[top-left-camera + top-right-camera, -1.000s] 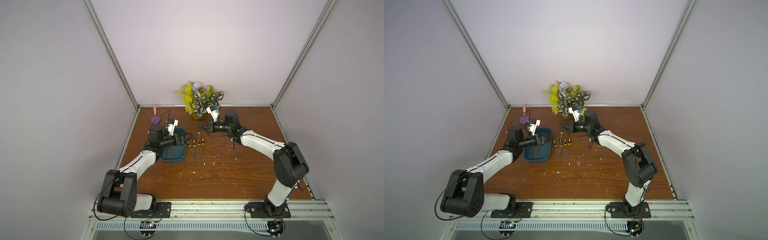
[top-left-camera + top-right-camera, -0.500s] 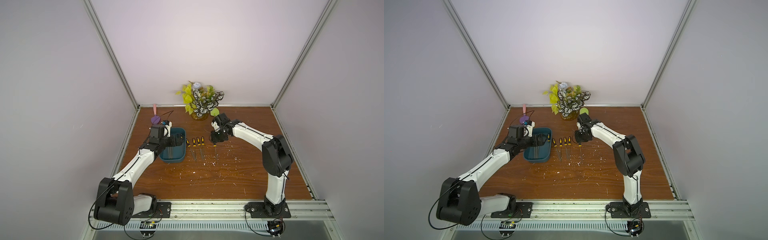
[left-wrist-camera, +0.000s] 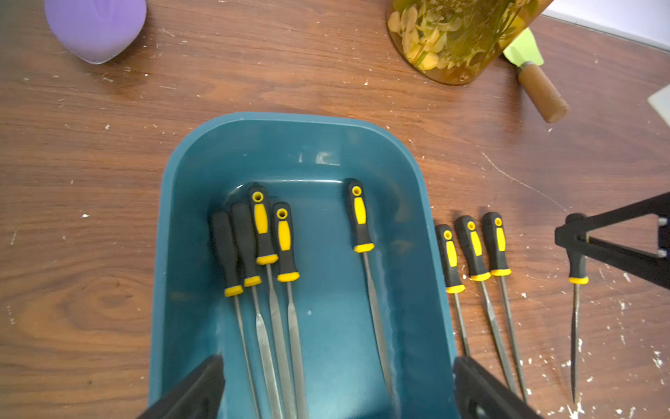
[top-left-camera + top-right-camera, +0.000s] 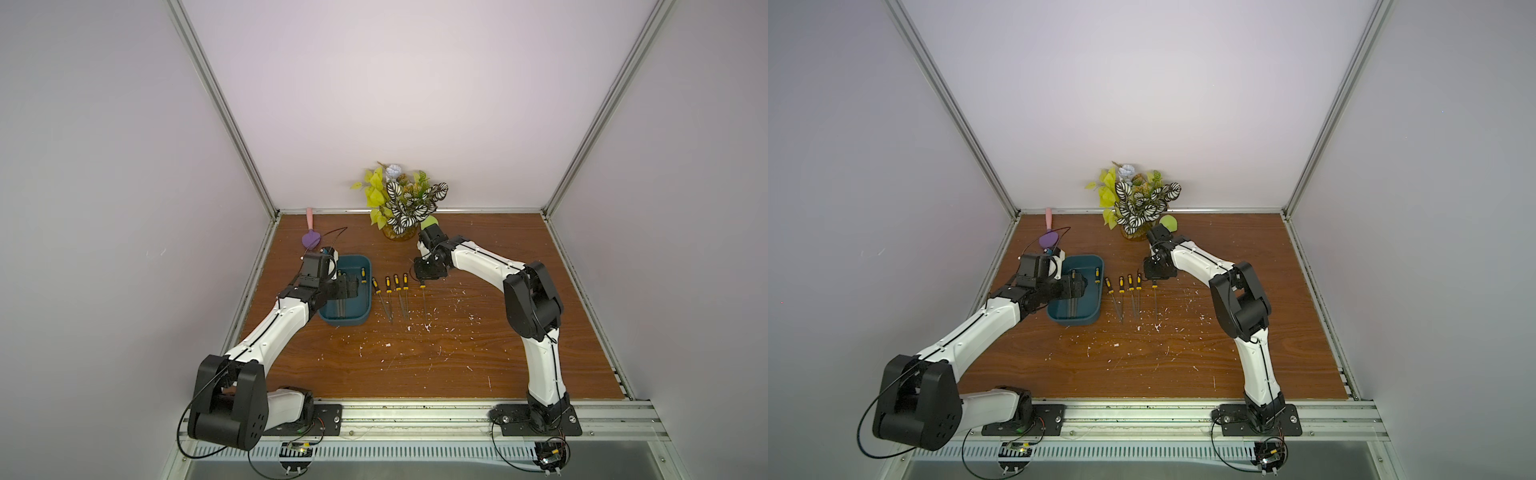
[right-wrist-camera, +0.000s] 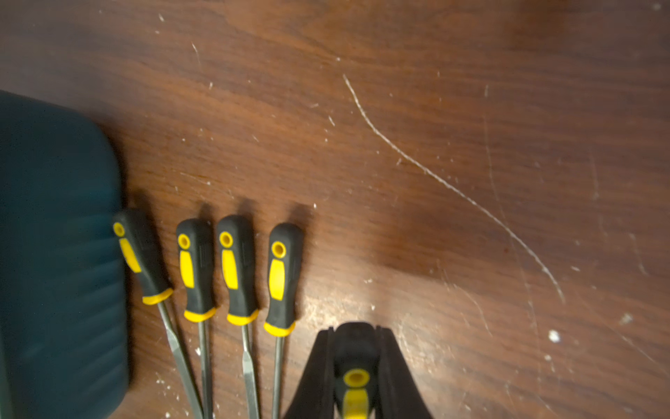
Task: Take the file tool out of the storage box
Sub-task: Place the file tool at the center of the board.
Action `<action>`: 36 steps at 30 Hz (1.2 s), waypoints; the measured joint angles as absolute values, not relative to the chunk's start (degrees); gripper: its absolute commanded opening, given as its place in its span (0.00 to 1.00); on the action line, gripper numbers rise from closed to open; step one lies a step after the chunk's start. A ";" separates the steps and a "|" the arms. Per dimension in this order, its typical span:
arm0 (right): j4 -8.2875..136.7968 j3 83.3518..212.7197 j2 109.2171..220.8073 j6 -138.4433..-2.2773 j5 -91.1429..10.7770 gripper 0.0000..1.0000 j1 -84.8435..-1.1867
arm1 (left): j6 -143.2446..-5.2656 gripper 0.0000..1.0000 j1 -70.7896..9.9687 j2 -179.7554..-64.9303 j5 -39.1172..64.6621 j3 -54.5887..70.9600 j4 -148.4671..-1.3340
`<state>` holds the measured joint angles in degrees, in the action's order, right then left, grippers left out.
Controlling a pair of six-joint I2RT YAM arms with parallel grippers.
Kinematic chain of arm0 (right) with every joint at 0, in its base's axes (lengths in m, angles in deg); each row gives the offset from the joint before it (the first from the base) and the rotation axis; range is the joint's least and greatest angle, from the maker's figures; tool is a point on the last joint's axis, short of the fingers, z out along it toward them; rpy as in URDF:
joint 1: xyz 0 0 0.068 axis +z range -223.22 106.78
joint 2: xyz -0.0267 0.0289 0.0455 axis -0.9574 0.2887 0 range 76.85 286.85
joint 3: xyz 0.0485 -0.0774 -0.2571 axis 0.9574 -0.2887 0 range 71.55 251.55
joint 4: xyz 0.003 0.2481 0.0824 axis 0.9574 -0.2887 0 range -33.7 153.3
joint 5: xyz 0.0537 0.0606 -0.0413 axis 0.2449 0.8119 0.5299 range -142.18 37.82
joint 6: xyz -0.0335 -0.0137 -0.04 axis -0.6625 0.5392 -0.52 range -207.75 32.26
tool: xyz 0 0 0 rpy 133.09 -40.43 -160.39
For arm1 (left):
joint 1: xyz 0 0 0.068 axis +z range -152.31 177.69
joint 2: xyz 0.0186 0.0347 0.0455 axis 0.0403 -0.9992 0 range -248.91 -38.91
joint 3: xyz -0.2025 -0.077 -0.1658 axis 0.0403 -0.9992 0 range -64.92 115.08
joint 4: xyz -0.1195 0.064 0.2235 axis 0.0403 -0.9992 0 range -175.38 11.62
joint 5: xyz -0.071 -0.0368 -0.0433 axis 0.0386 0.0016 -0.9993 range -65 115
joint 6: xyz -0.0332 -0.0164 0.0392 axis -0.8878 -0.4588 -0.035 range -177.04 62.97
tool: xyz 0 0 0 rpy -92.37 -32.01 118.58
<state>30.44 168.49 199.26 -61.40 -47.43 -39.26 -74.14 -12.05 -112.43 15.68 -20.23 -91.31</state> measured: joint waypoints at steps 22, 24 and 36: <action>31.73 170.00 203.74 -58.34 -45.40 0.19 -39.20 | -74.33 1.00 -13.82 -115.23 18.26 -20.69 -92.40; 31.97 170.00 203.74 -58.25 -45.40 0.21 -39.20 | -74.36 1.00 -13.93 -115.23 18.32 -20.69 -92.40; 34.77 169.89 203.72 -58.14 -44.94 0.33 -39.98 | -75.47 0.91 -14.13 -118.00 18.65 -20.52 -93.06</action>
